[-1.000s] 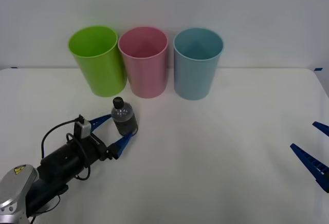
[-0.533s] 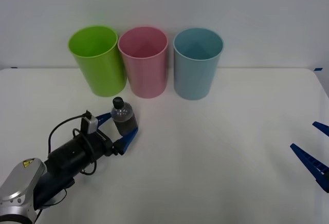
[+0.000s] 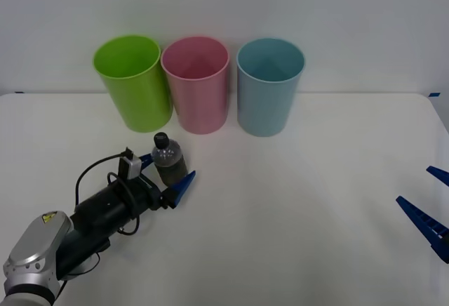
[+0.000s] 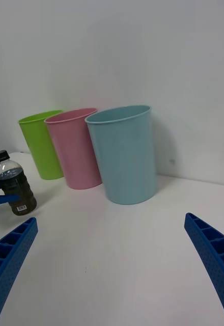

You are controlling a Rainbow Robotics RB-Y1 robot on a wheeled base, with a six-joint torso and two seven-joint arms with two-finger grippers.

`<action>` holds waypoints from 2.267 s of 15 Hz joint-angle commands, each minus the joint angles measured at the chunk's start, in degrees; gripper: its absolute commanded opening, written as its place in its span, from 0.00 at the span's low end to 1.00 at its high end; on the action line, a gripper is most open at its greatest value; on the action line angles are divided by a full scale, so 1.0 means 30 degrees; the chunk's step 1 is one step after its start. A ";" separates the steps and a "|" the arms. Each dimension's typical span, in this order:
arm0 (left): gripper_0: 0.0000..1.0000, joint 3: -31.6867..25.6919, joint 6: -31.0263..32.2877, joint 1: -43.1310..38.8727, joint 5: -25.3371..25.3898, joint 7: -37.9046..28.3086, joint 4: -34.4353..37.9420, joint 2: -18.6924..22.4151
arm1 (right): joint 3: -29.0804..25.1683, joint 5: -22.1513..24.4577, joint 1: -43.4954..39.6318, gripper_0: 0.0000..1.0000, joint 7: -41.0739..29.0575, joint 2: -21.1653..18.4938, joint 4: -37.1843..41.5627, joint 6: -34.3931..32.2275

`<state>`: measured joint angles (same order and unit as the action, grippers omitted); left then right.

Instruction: Grasp the object on the table and drop it into the matching bin: aluminum can to the light blue bin, PET bottle to the pink bin.

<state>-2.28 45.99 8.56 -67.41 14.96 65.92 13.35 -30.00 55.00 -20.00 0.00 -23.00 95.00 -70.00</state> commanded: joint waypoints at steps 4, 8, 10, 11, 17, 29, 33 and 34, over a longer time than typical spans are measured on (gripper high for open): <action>0.00 -0.0031 -0.0007 -0.0013 -0.0029 0.0315 -0.0002 -0.0144 | 0.0000 -0.0001 0.0000 1.00 0.0000 -0.0001 0.0000 0.0000; 0.00 -0.0119 -0.0036 -0.0013 -0.0029 0.0344 0.0028 -0.0114 | 0.0000 -0.0001 0.0000 1.00 0.0000 -0.0001 0.0000 0.0000; 0.00 -0.0207 -0.0007 -0.0042 -0.0029 0.0315 0.0028 -0.0056 | 0.0000 -0.0001 0.0000 1.00 0.0000 -0.0001 0.0000 0.0000; 0.00 -0.0207 -0.0007 -0.0072 0.0030 0.0344 0.0028 0.0003 | 0.0000 -0.0001 0.0000 1.00 0.0000 -0.0001 0.0000 0.0000; 0.00 -0.0617 0.0696 -0.1888 0.0733 -0.1179 0.3016 0.1438 | 0.0000 -0.0001 0.0000 1.00 0.0000 -0.0001 0.0000 0.0000; 0.00 -0.3283 0.0433 -0.4144 -0.0234 -1.0876 1.2098 0.2405 | 0.0000 -0.0001 0.0000 1.00 0.0000 -0.0001 0.0000 0.0000; 0.00 -0.4044 -0.0036 -0.3499 -0.1494 -1.4304 1.3973 0.2435 | 0.0000 -0.0001 0.0000 1.00 0.0000 -0.0001 0.0000 0.0000; 0.00 -0.4162 -0.0241 -0.3119 -0.1962 -1.5154 1.4325 0.2435 | 0.0000 -0.0001 0.0000 1.00 0.0000 -0.0001 0.0000 0.0000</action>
<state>-14.48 45.72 -1.60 -72.29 -28.60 108.10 20.66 -30.00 55.00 -20.00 0.00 -23.00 95.00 -70.00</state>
